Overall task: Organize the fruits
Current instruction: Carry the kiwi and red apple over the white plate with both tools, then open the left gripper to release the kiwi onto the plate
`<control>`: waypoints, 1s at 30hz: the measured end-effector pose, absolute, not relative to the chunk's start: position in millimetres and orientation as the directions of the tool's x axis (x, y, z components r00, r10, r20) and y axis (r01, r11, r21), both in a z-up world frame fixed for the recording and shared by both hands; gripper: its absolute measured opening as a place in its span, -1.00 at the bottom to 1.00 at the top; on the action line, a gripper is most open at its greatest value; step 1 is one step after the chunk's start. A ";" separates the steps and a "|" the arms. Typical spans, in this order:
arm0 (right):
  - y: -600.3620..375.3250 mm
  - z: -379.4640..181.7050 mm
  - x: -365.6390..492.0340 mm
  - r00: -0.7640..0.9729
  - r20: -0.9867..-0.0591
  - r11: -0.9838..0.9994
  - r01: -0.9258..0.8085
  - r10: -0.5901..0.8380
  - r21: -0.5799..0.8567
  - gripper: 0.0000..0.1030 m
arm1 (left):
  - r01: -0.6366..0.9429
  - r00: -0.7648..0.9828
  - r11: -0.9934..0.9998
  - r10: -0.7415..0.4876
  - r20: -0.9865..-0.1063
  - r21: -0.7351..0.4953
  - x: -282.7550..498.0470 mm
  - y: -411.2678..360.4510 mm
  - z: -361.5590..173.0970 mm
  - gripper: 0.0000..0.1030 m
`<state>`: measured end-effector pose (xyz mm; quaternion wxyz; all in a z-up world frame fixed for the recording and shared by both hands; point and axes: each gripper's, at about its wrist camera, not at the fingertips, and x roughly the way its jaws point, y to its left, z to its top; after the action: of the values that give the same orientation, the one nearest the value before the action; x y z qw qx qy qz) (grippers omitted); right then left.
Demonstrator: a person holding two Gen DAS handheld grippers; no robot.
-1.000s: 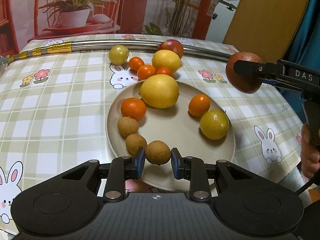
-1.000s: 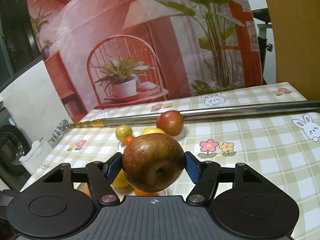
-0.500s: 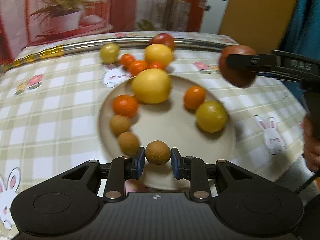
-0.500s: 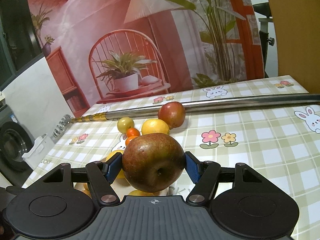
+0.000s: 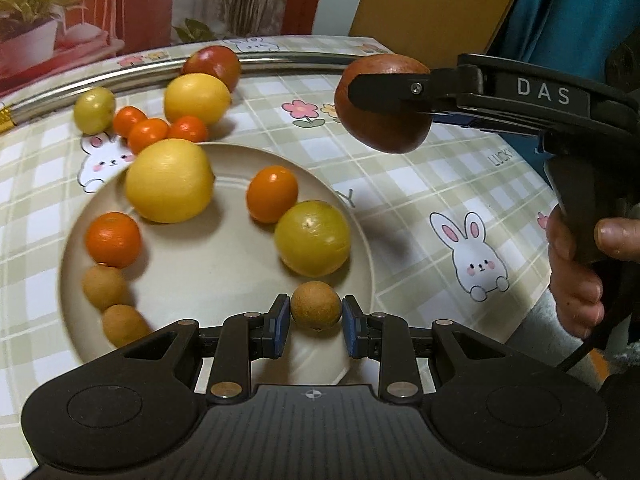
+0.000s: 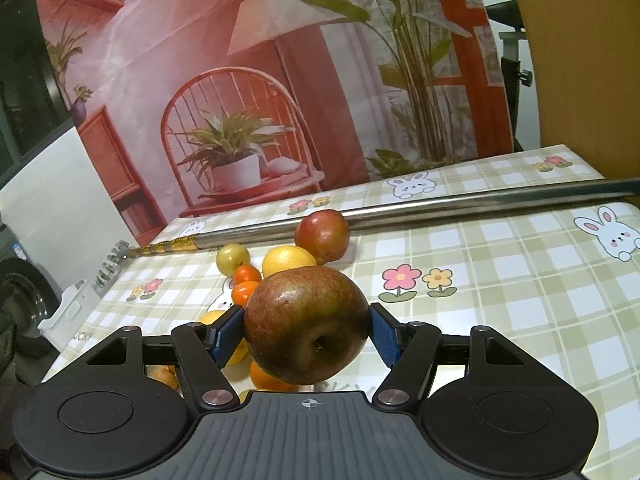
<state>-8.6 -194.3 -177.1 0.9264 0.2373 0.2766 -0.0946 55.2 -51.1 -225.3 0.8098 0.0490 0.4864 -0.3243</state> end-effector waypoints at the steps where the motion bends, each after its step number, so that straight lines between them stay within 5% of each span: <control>1: -194.9 -177.3 -8.9 0.830 -0.556 0.869 0.307 -0.044 0.389 0.22 | 0.570 0.311 0.785 -0.480 -0.820 -0.243 56.3 -51.9 -226.6 -0.43; 9: -195.5 -179.9 -6.5 0.825 -0.563 0.867 0.308 -0.038 0.392 0.22 | 0.556 0.313 0.790 -0.486 -0.816 -0.258 65.8 -59.0 -232.6 -0.42; 14: -194.6 -179.4 -5.5 0.825 -0.564 0.869 0.304 -0.034 0.391 0.22 | 0.539 0.346 0.806 -0.476 -0.808 -0.244 63.8 -53.5 -227.4 0.12; 23: -190.0 -176.2 -3.0 0.824 -0.565 0.876 0.293 -0.028 0.384 0.22 | 0.469 0.442 0.845 -0.478 -0.759 -0.259 57.5 -17.5 -205.3 0.13; 30: -177.4 -166.8 16.4 0.807 -0.590 0.906 0.231 0.025 0.355 0.22 | 0.261 0.607 0.943 -0.328 -0.724 -0.207 52.7 36.0 -182.6 0.12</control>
<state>16.4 -177.4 -166.8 0.9270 0.2099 0.3057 -0.0555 52.7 36.0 -182.6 0.8954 -0.0402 0.4119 -0.1645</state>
